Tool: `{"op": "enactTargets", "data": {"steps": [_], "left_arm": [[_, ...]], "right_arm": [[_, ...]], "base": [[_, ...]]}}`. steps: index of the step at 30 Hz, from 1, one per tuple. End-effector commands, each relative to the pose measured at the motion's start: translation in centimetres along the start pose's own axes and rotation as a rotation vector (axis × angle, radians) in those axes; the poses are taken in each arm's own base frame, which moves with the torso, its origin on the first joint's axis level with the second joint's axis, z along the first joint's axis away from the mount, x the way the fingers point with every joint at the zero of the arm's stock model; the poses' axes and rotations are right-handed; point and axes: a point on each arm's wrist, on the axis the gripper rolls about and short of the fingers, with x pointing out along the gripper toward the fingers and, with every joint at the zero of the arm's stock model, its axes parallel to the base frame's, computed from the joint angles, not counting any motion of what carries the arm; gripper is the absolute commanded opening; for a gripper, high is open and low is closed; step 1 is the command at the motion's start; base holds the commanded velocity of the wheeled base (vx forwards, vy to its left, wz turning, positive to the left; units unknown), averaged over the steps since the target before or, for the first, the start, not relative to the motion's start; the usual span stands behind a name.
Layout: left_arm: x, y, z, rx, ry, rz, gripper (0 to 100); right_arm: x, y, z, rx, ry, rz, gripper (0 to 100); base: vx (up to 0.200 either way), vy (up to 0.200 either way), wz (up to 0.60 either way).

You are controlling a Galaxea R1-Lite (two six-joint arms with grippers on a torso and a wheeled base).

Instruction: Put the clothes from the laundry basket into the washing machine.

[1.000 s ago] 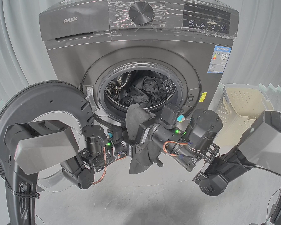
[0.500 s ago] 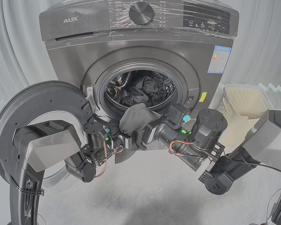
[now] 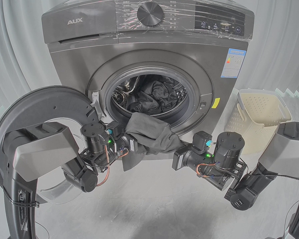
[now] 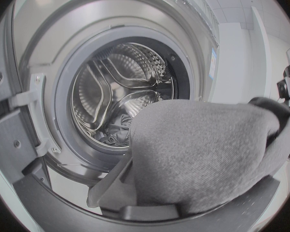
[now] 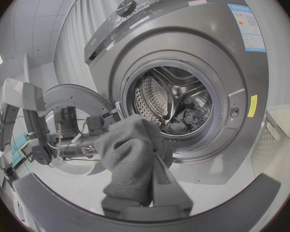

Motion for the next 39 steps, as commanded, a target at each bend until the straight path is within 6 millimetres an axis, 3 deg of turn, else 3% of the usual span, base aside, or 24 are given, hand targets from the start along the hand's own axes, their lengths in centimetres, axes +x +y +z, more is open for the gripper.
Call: {"op": "enactTargets", "data": {"steps": [1, 6, 8, 12, 20, 25, 26, 30, 33, 39], "left_arm": [[-1.7, -0.7, 2.7, 0.003, -0.051, -0.014, 0], [-3.8, -1.4, 3.6, 0.003, -0.053, -0.027, 0], [-5.8, -2.1, 4.0, 0.001, -0.039, -0.049, 0], [-6.8, -2.4, 4.1, -0.008, -0.045, -0.058, 0], [-9.5, -3.1, 5.5, -0.084, -0.038, -0.08, 0], [-10.4, -3.1, 6.1, -0.117, -0.044, -0.082, 0], [-10.6, -2.9, 6.1, -0.119, -0.043, -0.075, 0], [-11.4, -2.9, 5.6, -0.122, -0.01, -0.073, 0], [-12.4, -3.1, 6.0, -0.121, -0.006, -0.071, 0], [-13.6, -2.9, 6.2, -0.105, -0.002, -0.048, 0]], "right_arm": [[0.3, -0.4, -0.8, -0.003, 0.021, -0.011, 100], [-1.2, -0.6, -1.8, -0.01, 0.086, -0.019, 100], [-4.9, -1.3, -4.2, -0.053, 0.247, -0.027, 100], [-6.9, -1.5, -6.0, -0.056, 0.352, -0.023, 100], [-8.0, -2.9, -6.7, -0.037, 0.406, -0.074, 100], [-7.6, -2.7, -6.1, 0.008, 0.336, -0.07, 100], [-6.8, -3.0, -6.8, 0.054, 0.304, -0.093, 100], [-7.1, -3.4, -6.8, 0.048, 0.314, -0.113, 100], [-8.0, -3.6, -4.8, 0.066, 0.257, -0.119, 100], [-8.5, -5.5, -3.7, 0.104, 0.217, -0.192, 100]], "base": [[0.0, 0.0, 0.0], [0.0, 0.0, 0.0], [0.0, 0.0, 0.0], [0.0, 0.0, 0.0], [0.0, 0.0, 0.0], [0.0, 0.0, 0.0], [0.0, 0.0, 0.0], [0.0, 0.0, 0.0], [0.0, 0.0, 0.0], [0.0, 0.0, 0.0]]}}
